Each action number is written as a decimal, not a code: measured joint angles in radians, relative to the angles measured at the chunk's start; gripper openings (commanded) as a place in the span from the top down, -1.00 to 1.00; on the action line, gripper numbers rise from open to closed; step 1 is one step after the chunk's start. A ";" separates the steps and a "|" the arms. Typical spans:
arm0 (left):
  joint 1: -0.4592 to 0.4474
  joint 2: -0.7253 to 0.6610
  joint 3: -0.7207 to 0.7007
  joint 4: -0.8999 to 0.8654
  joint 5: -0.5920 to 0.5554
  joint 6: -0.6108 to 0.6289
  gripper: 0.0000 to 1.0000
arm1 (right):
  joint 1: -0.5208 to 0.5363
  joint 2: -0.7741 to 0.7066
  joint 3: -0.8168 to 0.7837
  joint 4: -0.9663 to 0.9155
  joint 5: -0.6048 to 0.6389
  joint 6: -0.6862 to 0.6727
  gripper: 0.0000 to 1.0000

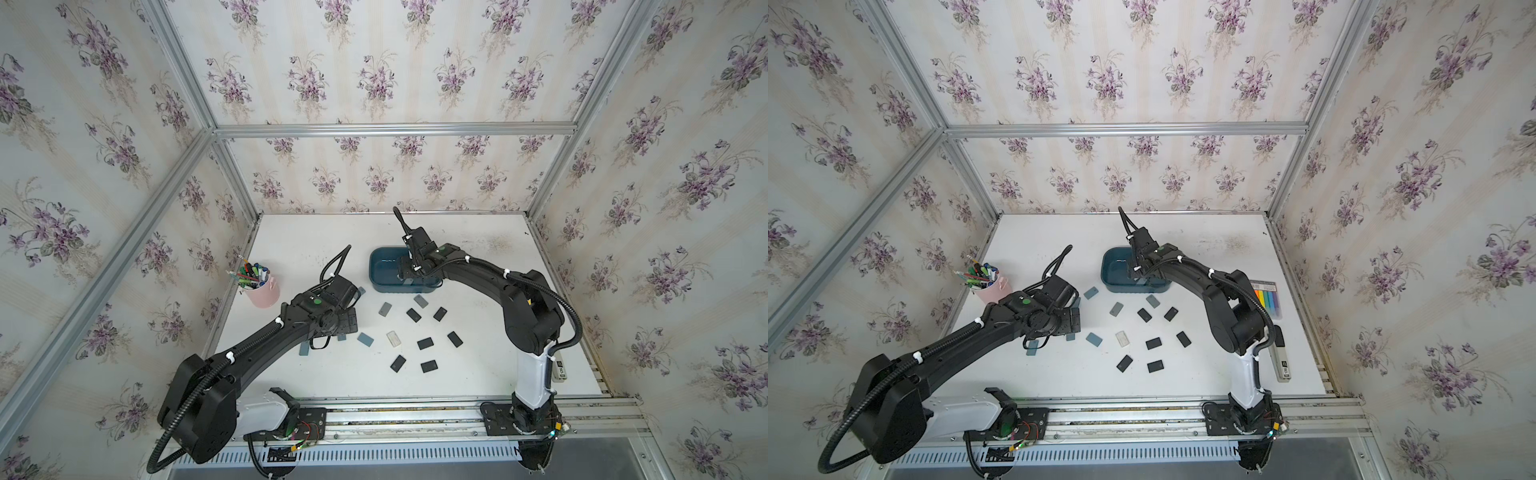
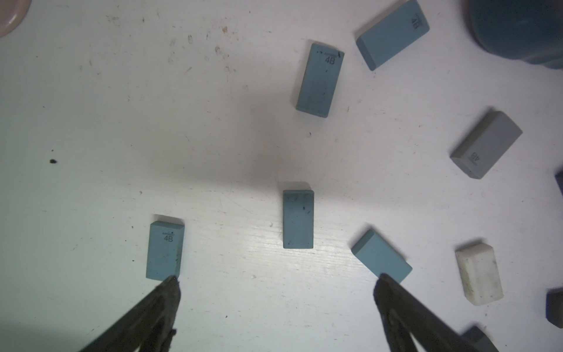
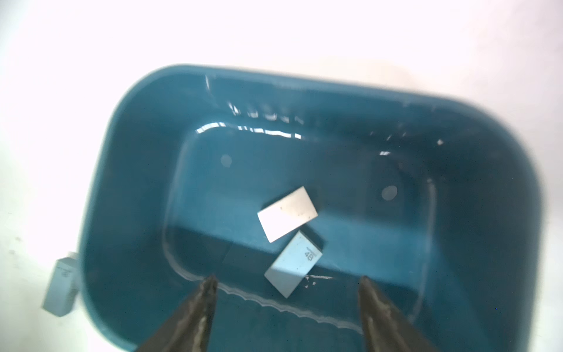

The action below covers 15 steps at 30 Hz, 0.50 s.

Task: Put the eraser in the storage box
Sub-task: Place the eraser in the storage box.

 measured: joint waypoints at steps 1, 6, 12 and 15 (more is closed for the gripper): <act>0.000 0.002 0.000 0.002 0.000 0.000 -0.99 | 0.000 -0.008 0.001 0.000 0.002 -0.001 -0.65; 0.000 0.025 0.000 0.008 0.008 0.000 -0.99 | 0.001 -0.086 -0.012 0.000 0.010 -0.004 -0.73; 0.000 0.060 -0.003 0.038 0.029 0.000 -0.99 | -0.002 -0.276 -0.077 0.019 0.073 -0.004 -0.82; 0.000 0.074 -0.013 0.058 0.042 0.000 -0.99 | -0.003 -0.377 -0.132 0.032 0.109 -0.005 -0.89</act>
